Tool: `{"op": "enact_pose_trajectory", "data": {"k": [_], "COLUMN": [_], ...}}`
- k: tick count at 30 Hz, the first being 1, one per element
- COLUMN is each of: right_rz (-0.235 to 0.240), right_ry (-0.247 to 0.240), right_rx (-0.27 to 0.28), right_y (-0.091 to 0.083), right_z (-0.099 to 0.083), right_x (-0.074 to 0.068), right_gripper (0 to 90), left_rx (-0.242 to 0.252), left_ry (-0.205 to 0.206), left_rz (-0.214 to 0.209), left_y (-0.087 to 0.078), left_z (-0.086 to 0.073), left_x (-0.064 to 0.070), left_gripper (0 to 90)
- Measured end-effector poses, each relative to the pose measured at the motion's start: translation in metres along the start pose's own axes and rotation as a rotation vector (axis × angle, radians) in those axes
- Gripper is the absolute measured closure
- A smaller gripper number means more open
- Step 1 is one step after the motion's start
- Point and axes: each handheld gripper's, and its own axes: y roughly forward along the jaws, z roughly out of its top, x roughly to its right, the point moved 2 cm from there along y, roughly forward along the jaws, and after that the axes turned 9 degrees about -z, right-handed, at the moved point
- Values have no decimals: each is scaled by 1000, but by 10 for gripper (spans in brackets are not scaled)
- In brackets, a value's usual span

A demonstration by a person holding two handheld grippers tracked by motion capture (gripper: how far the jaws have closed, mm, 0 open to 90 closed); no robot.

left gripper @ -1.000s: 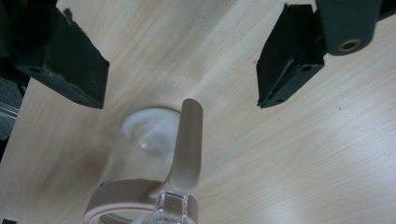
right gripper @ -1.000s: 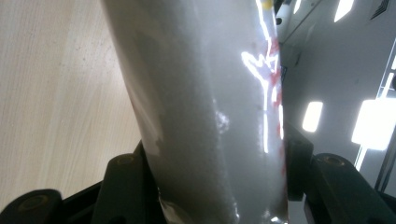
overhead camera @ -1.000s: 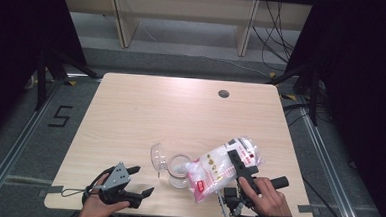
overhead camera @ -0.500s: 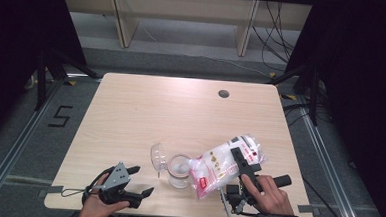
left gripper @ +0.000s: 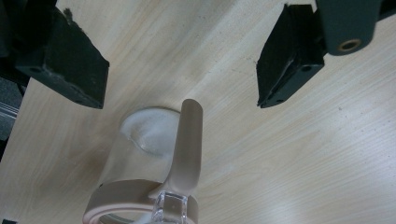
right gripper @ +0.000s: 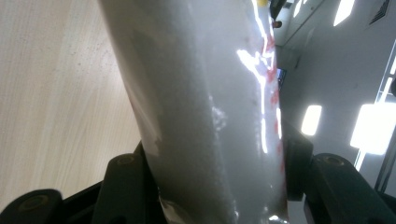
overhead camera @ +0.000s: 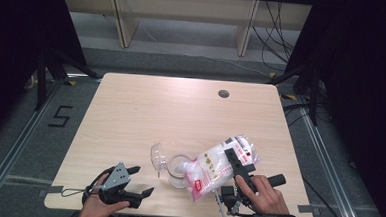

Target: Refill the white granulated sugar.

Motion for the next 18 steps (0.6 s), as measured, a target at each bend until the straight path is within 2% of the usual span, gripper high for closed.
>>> {"op": "enact_pose_trajectory", "data": {"k": [2,3,5,7,10,11,12,13,14,16,18], "right_rz": [-4,-1,7,-9,0,0,-1,-1,3,-8,0], "right_ry": [-19,10,4,11,3,-18,-28,-28,0,18,11], "right_rx": [10,3,-8,-1,-21,-13,-3,-3,-23,-15,-23], "right_y": [1,2,1,2,0,-1,-2,-2,-5,-5,-5], "right_z": [0,-1,-3,-6,-10,-11,-12,-12,-12,-11,-10], "right_x": [2,1,2,2,2,3,4,4,2,1,2], "right_gripper": [504,504,505,505,506,506,507,507,507,507,507], "left_rx": [2,2,0,3,1,3,3,3,6,6,5], "left_ry": [-2,-8,-8,-9,-5,-7,10,10,-9,-10,-9], "left_rz": [0,-2,-3,-2,3,3,0,0,1,0,0], "left_y": [0,0,0,0,0,0,-1,-1,0,0,0], "left_z": [0,0,0,0,0,0,0,0,0,0,0], "left_x": [0,0,0,0,0,0,-1,-1,0,0,0], "left_gripper": [166,166,166,165,166,165,166,166,166,166,166]}}
